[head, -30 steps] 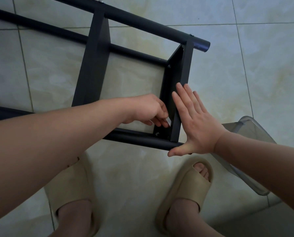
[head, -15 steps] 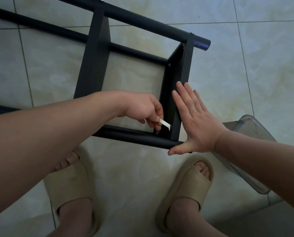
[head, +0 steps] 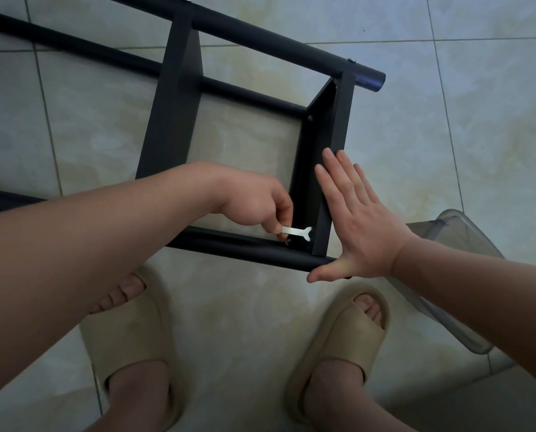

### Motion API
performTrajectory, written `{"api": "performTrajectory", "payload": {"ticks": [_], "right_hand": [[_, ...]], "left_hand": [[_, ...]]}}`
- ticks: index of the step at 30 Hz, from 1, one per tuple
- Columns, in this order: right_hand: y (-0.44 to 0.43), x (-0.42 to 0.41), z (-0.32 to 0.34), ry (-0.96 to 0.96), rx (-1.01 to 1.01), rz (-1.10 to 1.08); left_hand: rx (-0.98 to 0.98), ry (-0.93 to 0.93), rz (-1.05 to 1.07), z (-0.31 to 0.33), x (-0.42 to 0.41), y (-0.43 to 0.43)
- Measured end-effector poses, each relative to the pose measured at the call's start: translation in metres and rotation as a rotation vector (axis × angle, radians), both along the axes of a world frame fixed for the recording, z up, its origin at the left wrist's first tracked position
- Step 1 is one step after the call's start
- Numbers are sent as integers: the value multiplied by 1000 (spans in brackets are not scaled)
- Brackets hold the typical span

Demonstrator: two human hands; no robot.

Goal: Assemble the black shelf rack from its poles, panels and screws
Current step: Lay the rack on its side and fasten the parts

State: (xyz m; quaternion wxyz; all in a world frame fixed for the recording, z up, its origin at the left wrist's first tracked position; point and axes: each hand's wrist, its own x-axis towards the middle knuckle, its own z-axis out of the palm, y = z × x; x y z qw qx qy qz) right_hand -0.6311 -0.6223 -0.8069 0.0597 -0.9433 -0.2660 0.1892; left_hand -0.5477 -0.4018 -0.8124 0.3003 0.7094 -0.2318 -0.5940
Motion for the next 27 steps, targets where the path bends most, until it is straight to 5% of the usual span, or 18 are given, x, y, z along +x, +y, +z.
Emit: {"api": "performTrajectory", "payload": {"ticks": [10,17,24,27], "right_hand": [[0,0,0,4,-7,3],[0,0,1,6,-8,2],[0,0,1,-1,-7,8],[0,0,0,0,-1,6]], "left_hand": [[-3,-236,54,-9,-4,1],[-86,-235,222,-12,-5,-3],[-44,401,745,-14,-14,-13],[-38,509,800,-15,-16,-16]]}}
